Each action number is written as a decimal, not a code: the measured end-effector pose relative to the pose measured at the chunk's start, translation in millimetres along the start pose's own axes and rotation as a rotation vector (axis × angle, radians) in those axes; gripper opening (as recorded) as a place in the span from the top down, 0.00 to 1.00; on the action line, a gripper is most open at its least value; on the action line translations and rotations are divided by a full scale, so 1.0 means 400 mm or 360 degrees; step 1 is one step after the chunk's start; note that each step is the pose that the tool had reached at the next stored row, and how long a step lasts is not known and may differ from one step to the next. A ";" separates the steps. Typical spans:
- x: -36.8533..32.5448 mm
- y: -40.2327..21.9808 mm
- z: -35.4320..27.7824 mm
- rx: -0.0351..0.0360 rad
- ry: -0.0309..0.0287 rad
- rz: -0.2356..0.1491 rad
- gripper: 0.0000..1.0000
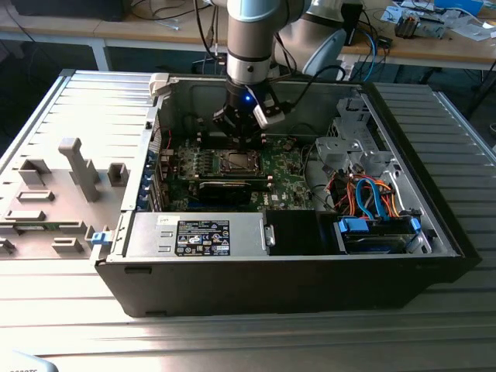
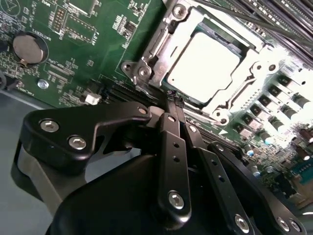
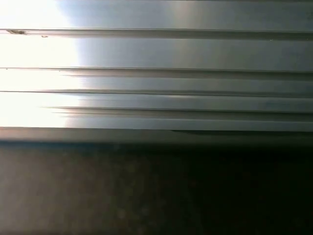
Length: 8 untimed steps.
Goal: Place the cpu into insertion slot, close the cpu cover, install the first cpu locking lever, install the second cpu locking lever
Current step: 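Install the first cpu locking lever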
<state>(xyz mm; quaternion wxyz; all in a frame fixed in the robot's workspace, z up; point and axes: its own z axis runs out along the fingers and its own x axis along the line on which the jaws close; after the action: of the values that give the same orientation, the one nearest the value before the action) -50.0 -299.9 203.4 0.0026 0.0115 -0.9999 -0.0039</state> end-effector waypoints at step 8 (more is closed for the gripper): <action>-0.019 0.000 0.006 0.0000 0.00002 0.0000 0.89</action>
<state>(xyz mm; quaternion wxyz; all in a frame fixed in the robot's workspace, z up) -42.6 -299.9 200.8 0.0027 0.0114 -0.9999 -0.0040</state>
